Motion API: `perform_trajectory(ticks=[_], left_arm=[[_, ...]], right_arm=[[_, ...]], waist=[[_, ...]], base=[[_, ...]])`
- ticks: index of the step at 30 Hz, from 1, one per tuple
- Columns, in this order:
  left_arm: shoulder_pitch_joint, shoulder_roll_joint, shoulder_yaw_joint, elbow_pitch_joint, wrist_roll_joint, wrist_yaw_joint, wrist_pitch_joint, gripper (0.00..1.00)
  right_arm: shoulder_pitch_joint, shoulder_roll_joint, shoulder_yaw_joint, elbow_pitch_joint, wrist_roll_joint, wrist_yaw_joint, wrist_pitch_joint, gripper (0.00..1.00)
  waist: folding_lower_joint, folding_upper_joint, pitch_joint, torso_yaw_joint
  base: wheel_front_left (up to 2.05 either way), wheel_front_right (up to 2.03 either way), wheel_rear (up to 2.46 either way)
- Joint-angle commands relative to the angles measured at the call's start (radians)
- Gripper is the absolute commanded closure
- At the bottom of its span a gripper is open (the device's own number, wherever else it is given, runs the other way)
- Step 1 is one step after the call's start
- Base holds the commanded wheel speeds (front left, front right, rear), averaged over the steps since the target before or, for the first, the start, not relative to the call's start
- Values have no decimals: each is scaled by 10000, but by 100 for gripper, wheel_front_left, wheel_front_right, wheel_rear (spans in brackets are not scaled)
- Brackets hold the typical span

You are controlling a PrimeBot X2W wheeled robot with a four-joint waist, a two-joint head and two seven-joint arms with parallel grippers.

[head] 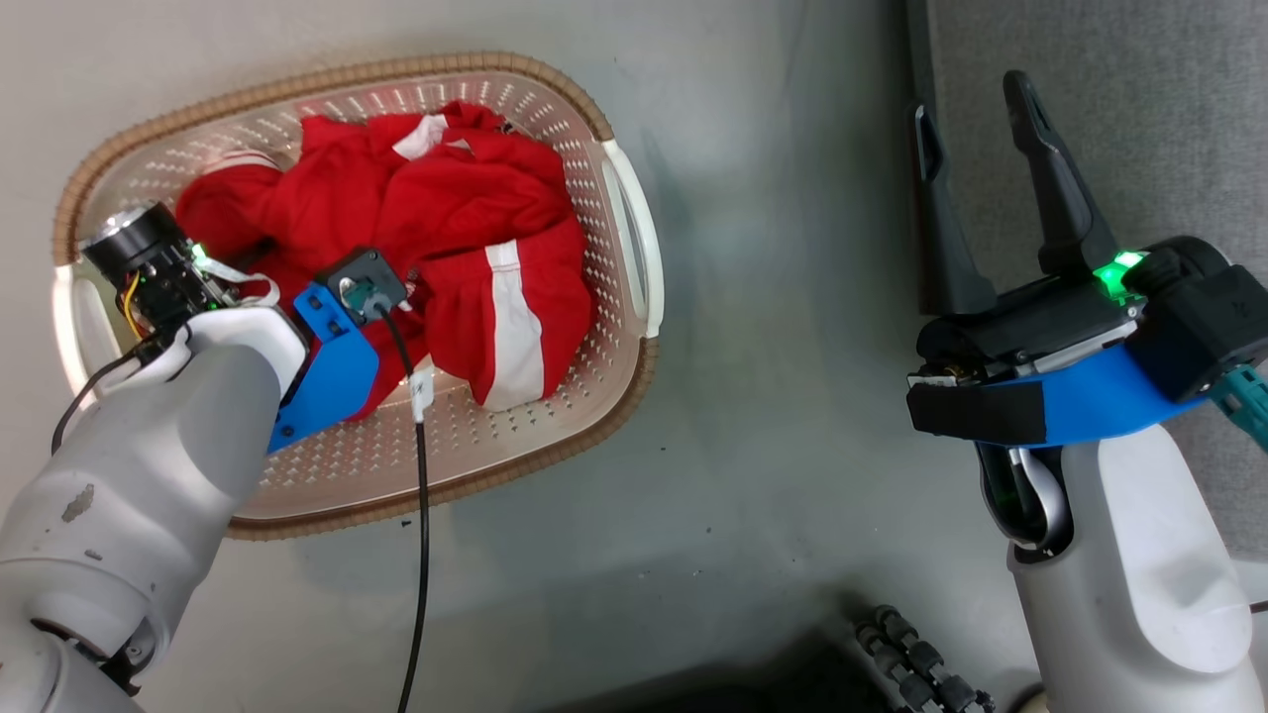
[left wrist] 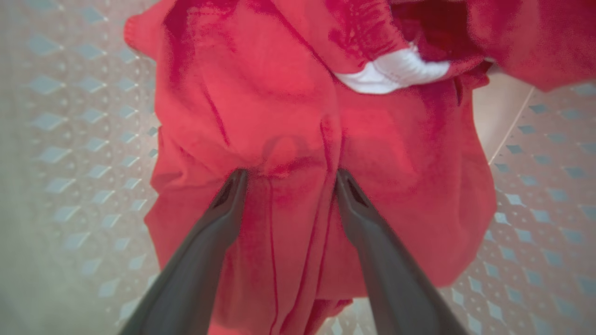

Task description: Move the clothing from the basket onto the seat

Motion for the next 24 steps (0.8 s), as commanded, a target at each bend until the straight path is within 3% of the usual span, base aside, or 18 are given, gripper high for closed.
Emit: perform_trajectory(ticks=[1, 13, 14, 15, 16, 17, 24], left_arm=[[-203, -9, -9, 32, 1, 12, 162, 0], [-581, -291, -216, 75, 53, 74, 1298, 0], [-578, -300, -187, 78, -11, 86, 1375, 6], [-603, -299, -219, 79, 41, 107, 1412, 48], [-630, -297, -224, 80, 34, 114, 1417, 78], [-628, -307, -213, 80, -20, 114, 1423, 100], [-568, -492, -174, 64, -216, 138, 1202, 100]], right_arm=[[-147, -25, -8, -72, 37, 1, -7, 0], [-99, -24, -116, -487, 140, 1, -7, 0], [-80, -24, -126, -527, 147, 1, -7, 0], [-69, -24, -132, -559, 158, 1, -7, 0], [-73, -24, -135, -582, 173, 1, -7, 0], [-82, -24, -124, -588, 179, 1, -7, 0], [-163, -24, -205, -530, 147, 1, -7, 0]], waist=[[-1, 0, 154, -34], [-1, 0, 725, -211], [-1, 0, 754, -207], [-1, 0, 780, -208], [-1, 0, 806, -212], [-1, 0, 821, -216], [-1, 0, 624, -167]], base=[[0, 0, 0], [0, 0, 0], [0, 0, 0], [0, 0, 0], [0, 0, 0], [0, 0, 0], [0, 0, 0]])
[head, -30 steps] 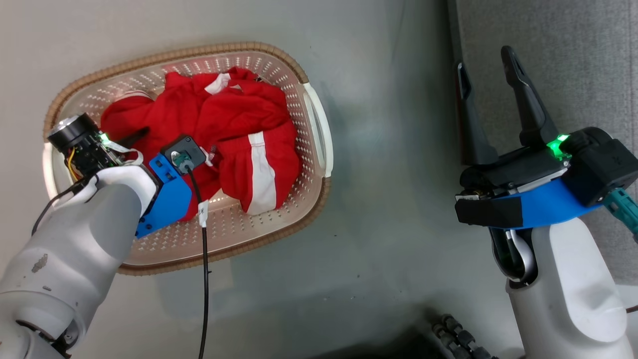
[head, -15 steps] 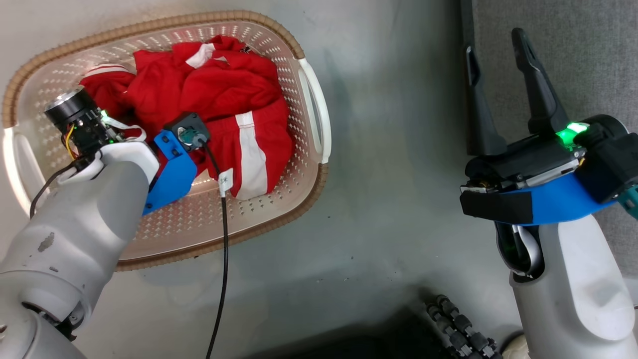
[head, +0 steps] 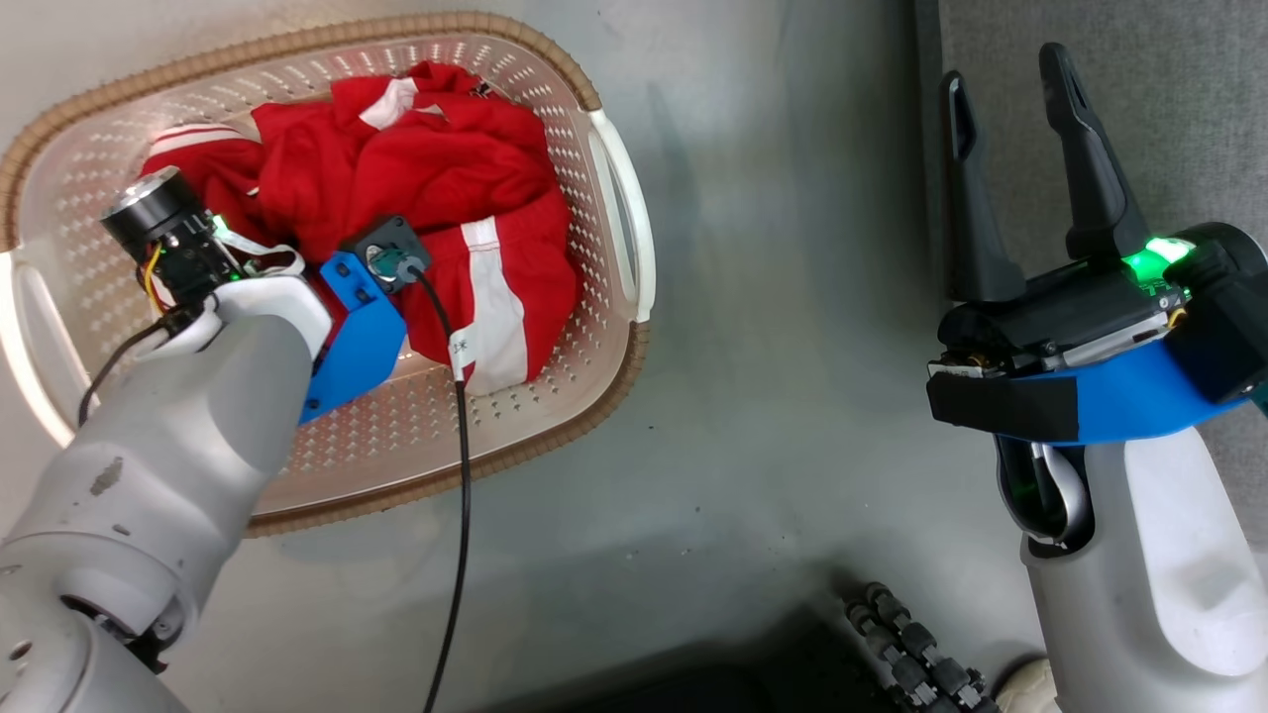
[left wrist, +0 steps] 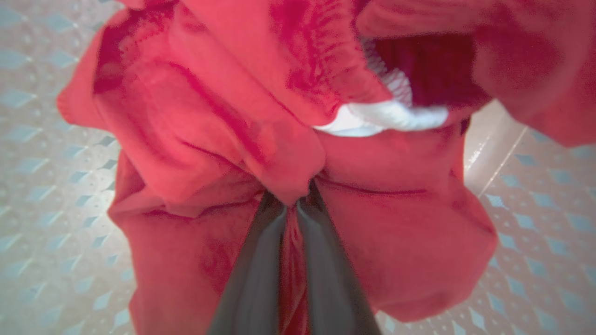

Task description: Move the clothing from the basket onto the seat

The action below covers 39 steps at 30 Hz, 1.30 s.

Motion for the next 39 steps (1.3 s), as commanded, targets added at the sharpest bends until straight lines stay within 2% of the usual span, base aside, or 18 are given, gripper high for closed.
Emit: perform_trajectory(ticks=[1, 8, 15, 22, 31, 39], left_arm=[[-23, -78, 53, 2, -97, 54, -88, 100], [317, -419, 209, -196, -499, -18, -1050, 100], [718, -708, 472, -366, -999, -53, -2621, 100], [1440, -1100, 827, -376, -1509, 200, -4144, 100], [1799, -1287, 1273, -902, -1967, 228, -4557, 100], [2257, -1068, 2065, -2740, -2132, 503, -4568, 100]], right_arm=[[-98, -24, -43, 40, -62, 1, -7, 0], [62, -24, -212, 191, -315, 1, -7, 0], [349, -25, -328, 464, -680, 1, -7, 0], [776, -30, -429, 715, -976, 1, -7, 0], [1332, -28, -575, 898, -1144, 1, -7, 0], [1954, -27, -681, 1086, -1231, 1, -7, 0]], waist=[[-1, 0, -152, 67], [-1, 0, -910, 475], [-1, 0, -2077, 1090], [-1, 0, -3437, 1671], [-1, 0, -4881, 2065], [-1, 0, -6156, 2252]], base=[[0, 0, 0], [0, 0, 0], [0, 0, 0], [0, 0, 0], [0, 0, 0], [0, 0, 0]])
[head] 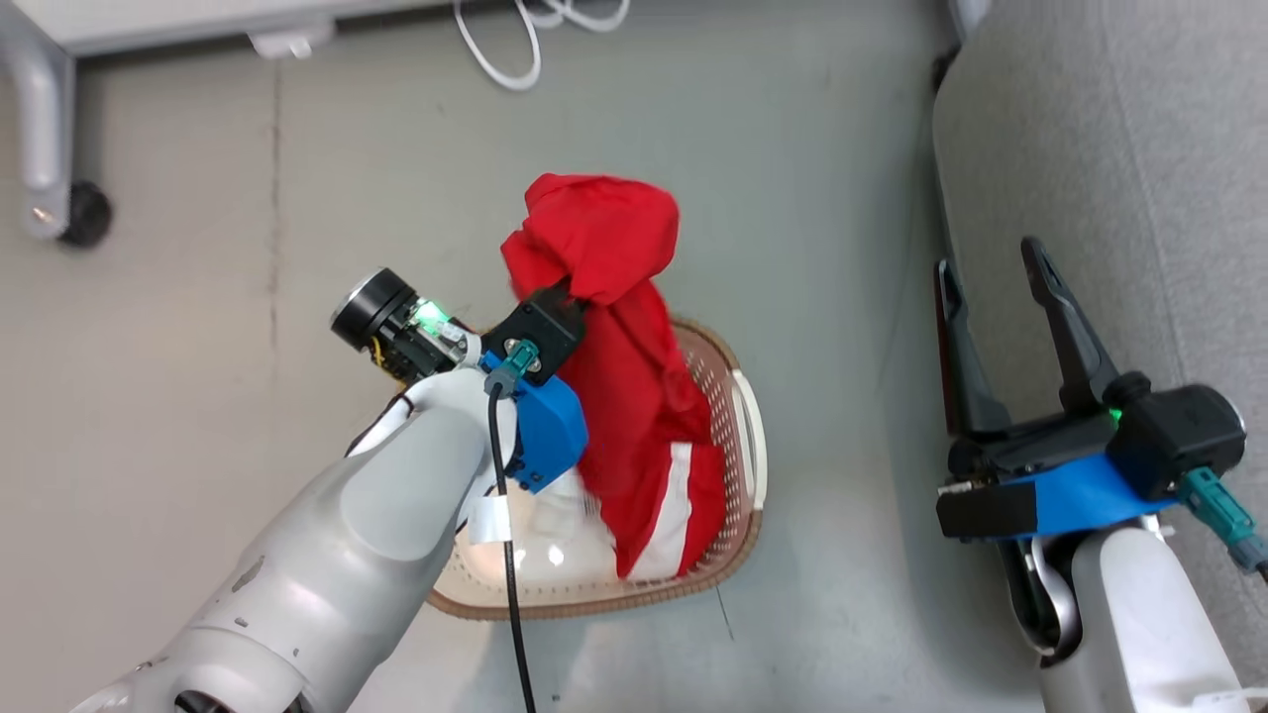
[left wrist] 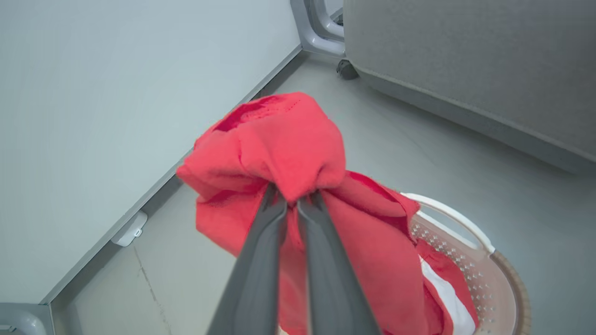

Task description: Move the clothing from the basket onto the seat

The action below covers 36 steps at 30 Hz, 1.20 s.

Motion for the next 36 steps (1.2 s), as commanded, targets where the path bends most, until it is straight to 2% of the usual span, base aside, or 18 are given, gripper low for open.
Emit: perform_trajectory(ticks=[1, 13, 16, 24, 36], left_arm=[[108, 60, 102, -153, -22, 76, -47, 100], [627, 44, 1543, -2432, 105, 397, -48, 100], [749, 25, 1689, -2771, 148, 362, -50, 100], [947, -73, 1724, -3394, 264, 285, -50, 100], [1033, 59, 1539, -3600, 242, 318, -51, 100]], right_arm=[[122, -31, -32, 40, -93, 1, -7, 0], [981, -31, -197, 182, 106, 1, -7, 0], [1181, -31, -268, 221, 174, 1, -7, 0], [1715, -31, -408, 283, 255, 1, -7, 0], [1748, -31, -376, 159, 412, 1, -7, 0]], waist=[[2, 0, -476, 138], [2, 0, -1888, 180], [2, 0, -2198, 199], [2, 0, -2911, 341], [2, 0, -3011, 439]], base=[[0, 0, 0], [0, 0, 0], [0, 0, 0], [0, 0, 0], [0, 0, 0]])
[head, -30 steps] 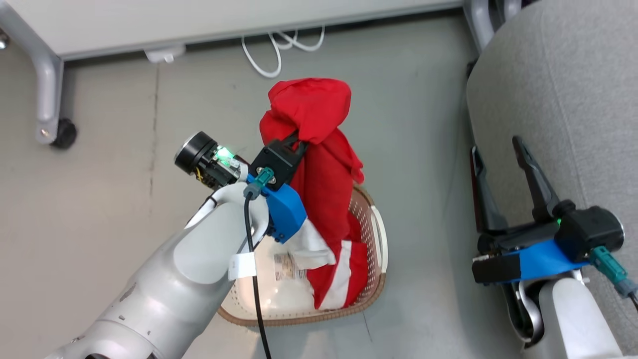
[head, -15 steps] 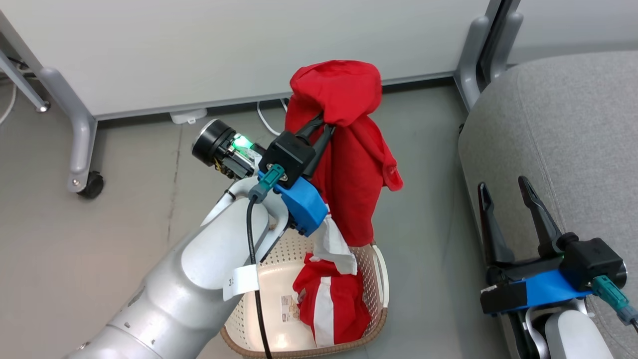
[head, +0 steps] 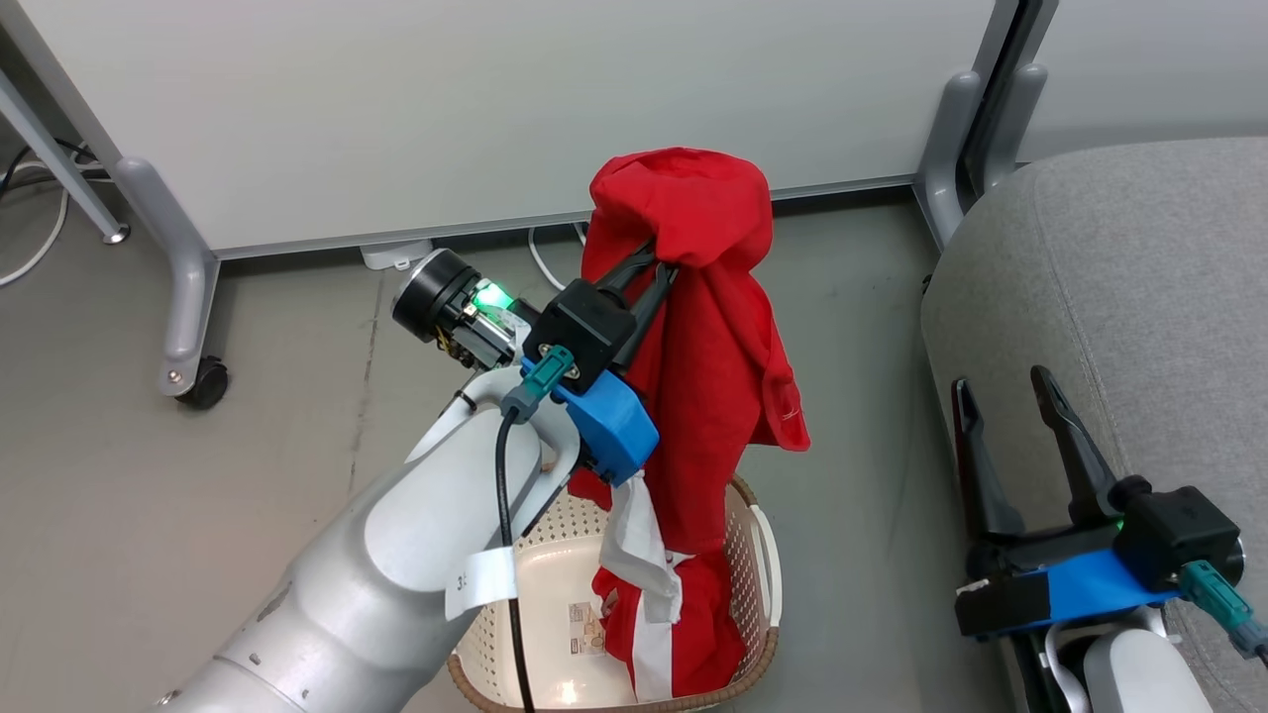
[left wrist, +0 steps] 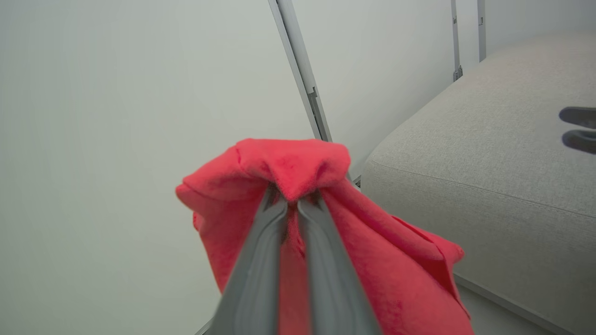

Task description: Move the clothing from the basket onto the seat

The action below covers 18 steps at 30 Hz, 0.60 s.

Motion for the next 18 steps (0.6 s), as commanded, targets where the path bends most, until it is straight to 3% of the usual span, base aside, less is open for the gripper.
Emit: perform_trajectory(ticks=[1, 12, 18], left_arm=[[37, 54, -14, -65, -57, -9, -49, 100], [-234, -64, -194, -277, 17, -49, -51, 100], [-401, -208, -367, -482, 171, -85, -51, 100]], right_arm=[[-80, -31, 67, -42, 27, 1, -7, 0], [-1768, -70, 1724, 68, -404, 1, -6, 0], [-2845, -177, 2501, 945, -504, 2, -5, 0]], waist=[[1, -1, 28, 9], [1, -1, 250, 217], [1, -1, 461, 435]], base=[[0, 0, 0], [0, 0, 0], [0, 0, 0]])
